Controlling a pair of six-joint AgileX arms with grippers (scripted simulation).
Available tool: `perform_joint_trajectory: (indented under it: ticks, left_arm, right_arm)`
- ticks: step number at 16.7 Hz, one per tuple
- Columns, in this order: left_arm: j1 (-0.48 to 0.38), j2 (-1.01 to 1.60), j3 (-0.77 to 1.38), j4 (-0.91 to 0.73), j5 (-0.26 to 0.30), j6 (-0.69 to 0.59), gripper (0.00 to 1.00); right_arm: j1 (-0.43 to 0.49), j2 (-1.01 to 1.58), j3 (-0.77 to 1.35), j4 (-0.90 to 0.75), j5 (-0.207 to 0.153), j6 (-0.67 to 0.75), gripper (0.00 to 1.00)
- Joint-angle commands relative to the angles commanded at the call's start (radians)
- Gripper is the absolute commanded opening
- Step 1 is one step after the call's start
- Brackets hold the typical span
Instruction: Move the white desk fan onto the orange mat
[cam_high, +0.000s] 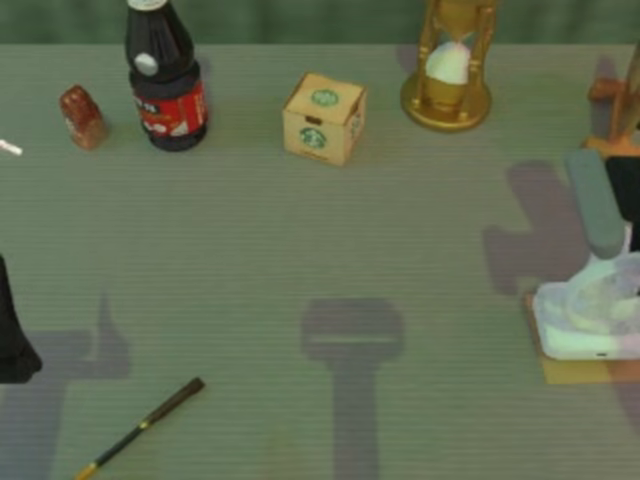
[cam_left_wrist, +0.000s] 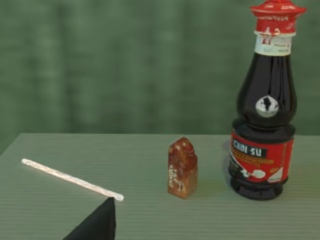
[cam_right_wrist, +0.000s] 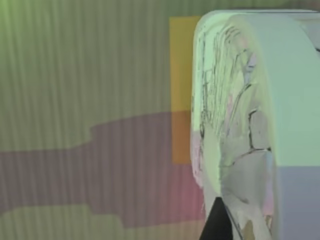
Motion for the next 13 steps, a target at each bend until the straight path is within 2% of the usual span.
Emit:
perform_joint_trajectory:
  ticks: [3,13]
  left_arm:
    - [0.0,0.0,0.0,0.0,0.0,0.0,1.0]
    - [0.0,0.0,0.0,0.0,0.0,0.0,1.0]
  right_arm:
    - [0.0,0.0,0.0,0.0,0.0,0.0,0.0]
    - [0.0,0.0,0.0,0.0,0.0,0.0,0.75]
